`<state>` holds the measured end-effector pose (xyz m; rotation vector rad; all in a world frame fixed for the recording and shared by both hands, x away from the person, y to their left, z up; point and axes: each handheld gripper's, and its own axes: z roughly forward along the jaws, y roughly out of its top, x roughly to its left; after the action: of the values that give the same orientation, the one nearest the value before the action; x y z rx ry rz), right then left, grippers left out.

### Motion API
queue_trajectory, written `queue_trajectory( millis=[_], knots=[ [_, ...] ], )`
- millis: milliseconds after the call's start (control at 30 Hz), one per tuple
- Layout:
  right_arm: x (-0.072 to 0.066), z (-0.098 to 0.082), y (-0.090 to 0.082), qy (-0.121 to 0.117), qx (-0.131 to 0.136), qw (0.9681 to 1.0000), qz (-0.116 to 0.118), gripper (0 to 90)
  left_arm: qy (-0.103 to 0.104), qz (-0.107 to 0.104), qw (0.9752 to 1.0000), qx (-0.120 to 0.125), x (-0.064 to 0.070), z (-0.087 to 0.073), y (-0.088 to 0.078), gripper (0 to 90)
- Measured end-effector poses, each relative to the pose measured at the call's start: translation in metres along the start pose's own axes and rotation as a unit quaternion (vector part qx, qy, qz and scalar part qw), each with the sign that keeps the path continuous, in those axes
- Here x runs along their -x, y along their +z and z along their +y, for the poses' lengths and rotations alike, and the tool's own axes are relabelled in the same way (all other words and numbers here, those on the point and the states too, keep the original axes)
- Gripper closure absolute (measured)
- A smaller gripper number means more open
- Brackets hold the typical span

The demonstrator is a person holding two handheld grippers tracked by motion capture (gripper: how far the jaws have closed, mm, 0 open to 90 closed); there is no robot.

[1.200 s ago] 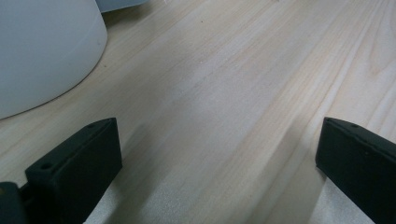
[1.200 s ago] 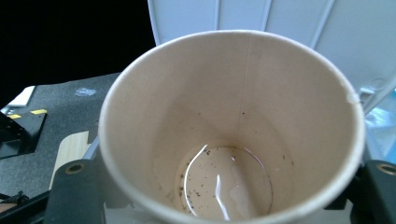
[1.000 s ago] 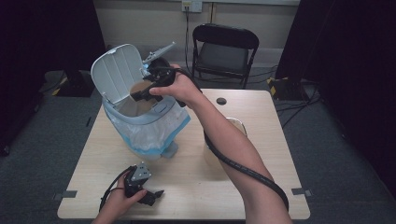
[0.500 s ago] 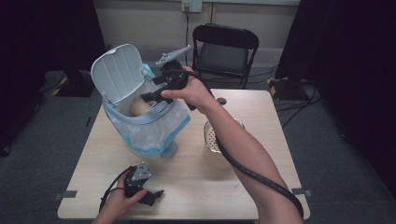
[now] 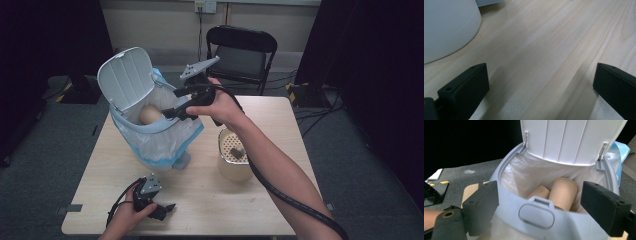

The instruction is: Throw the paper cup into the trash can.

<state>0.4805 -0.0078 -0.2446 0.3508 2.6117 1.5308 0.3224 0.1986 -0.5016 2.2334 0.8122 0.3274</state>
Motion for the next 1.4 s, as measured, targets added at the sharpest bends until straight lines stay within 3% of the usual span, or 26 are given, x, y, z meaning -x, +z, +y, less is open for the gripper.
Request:
queue_trajectory(
  millis=[467, 900, 1400],
  knots=[
    [-0.019, -0.036, -0.022, 0.005, -0.005, 0.9999, 0.01, 13.7, 0.0, -0.001, 1.0, 0.0, 0.0, 0.0, 0.0, 0.0],
    [-0.028, -0.069, -0.043, 0.013, -0.01, 0.9999, -0.001, 13.8, -0.003, -0.001, 1.0, 0.008, 0.0, -0.001, 0.001, 0.0],
    [-0.037, -0.116, -0.05, 0.01, -0.024, 0.9996, -0.014, 13.9, -0.002, 0.0, 1.0, 0.006, 0.0, -0.001, 0.001, 0.0]
  ],
)
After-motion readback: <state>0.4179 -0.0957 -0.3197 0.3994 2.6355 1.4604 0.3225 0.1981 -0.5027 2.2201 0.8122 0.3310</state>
